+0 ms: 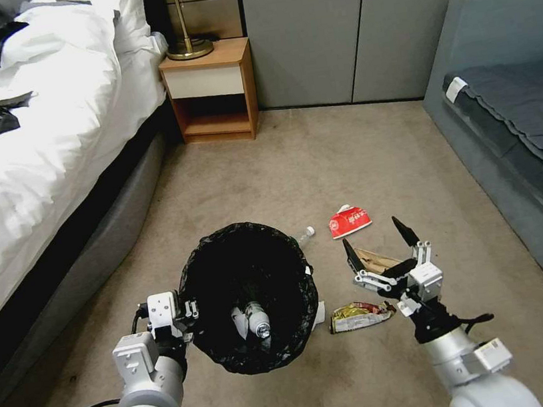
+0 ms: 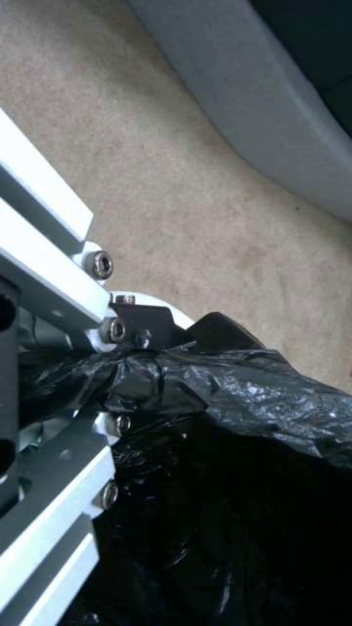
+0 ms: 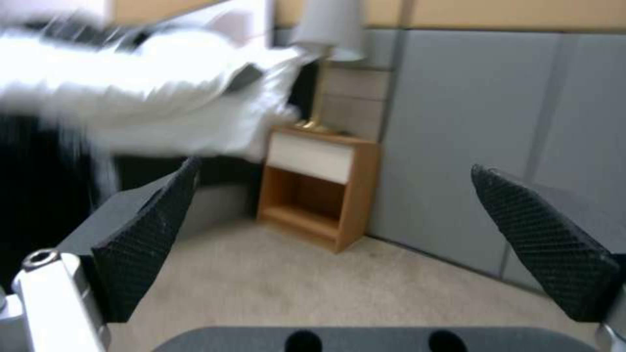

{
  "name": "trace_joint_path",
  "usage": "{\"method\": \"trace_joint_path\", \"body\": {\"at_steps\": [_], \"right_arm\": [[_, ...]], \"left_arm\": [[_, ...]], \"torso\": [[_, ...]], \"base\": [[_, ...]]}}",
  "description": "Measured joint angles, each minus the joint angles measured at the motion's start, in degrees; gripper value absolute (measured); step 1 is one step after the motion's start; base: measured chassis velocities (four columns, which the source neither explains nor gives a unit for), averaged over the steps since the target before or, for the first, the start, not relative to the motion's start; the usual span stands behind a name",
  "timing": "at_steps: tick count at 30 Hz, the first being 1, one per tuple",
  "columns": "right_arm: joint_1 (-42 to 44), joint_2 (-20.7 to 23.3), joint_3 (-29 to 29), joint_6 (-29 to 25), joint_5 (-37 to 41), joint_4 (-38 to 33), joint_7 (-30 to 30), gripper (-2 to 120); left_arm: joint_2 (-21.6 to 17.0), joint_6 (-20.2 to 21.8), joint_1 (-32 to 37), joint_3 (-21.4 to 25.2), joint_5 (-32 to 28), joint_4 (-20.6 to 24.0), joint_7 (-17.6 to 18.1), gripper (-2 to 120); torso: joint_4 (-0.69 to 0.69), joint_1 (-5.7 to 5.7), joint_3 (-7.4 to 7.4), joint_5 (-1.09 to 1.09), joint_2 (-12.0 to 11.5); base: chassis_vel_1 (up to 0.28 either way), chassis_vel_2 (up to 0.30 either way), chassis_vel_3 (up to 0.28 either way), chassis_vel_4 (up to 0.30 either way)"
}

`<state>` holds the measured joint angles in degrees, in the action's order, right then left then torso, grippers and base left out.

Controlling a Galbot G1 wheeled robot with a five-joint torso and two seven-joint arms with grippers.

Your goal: Pick up the trash bin, then pick up the garbage from the floor and place it into the trash bin.

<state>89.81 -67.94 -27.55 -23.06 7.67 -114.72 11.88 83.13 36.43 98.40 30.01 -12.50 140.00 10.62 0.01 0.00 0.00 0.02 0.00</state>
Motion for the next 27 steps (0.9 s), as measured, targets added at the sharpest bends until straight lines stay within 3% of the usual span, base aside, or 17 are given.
{"method": "trace_joint_path", "body": {"at_steps": [1,4,6,7,9,11,13,17,27], "right_arm": [[0.00,0.00,0.00,0.00,0.00,0.00,0.00,100],[-5.72,7.78,-0.69,0.85,-0.17,7.12,10.38,100],[-6.48,8.60,-0.54,1.03,-0.16,8.11,12.07,100],[-10.21,11.50,1.04,2.00,-0.35,13.11,19.22,100],[-11.98,12.23,2.01,2.31,-0.55,15.60,22.40,100],[-16.14,13.01,4.16,3.01,-1.99,22.17,29.56,100],[-17.05,13.02,4.71,3.05,-2.55,23.68,30.74,100],[-22.51,11.60,8.43,2.63,-5.57,34.15,35.18,100],[-27.86,9.63,11.04,1.27,-7.40,45.96,37.19,100]], "left_arm": [[0.00,0.00,0.00,0.00,0.00,0.00,0.00,0],[0.03,-0.01,-0.08,0.07,0.34,-0.42,0.04,0],[0.09,-0.01,-0.08,0.08,0.45,-0.51,0.05,0],[0.47,-0.08,0.07,0.07,0.87,-0.80,0.05,0],[0.62,-0.12,0.20,0.08,1.05,-0.90,0.06,0],[0.87,-0.17,0.46,0.10,1.30,-1.10,0.05,0],[0.89,-0.19,0.49,0.15,1.34,-1.14,0.05,0],[0.81,-0.22,0.62,0.30,1.43,-1.53,0.08,0],[0.75,-0.28,1.02,0.09,1.63,-1.88,0.14,0]], "torso": [[0.00,0.00,0.00,0.00,0.00],[0.01,0.00,0.00,-0.02,0.00],[0.00,0.01,0.00,-0.02,0.00],[0.01,0.01,0.00,-0.01,0.00],[-0.03,0.01,0.00,0.00,0.00],[-0.01,0.01,0.01,0.00,0.00],[0.00,0.01,0.01,0.00,0.00],[-0.01,0.01,0.01,0.00,0.00],[-0.01,0.01,0.00,-0.02,0.00]], "base": [[0.000,0.000,0.000,0.000],[0.000,0.000,0.000,0.000],[0.000,0.000,0.000,0.000],[0.000,0.000,0.000,0.000],[0.000,0.000,0.000,0.000],[0.000,0.000,0.000,0.000],[0.000,0.000,0.000,0.000],[0.000,0.000,0.000,0.000],[0.000,0.000,0.000,0.000]]}}
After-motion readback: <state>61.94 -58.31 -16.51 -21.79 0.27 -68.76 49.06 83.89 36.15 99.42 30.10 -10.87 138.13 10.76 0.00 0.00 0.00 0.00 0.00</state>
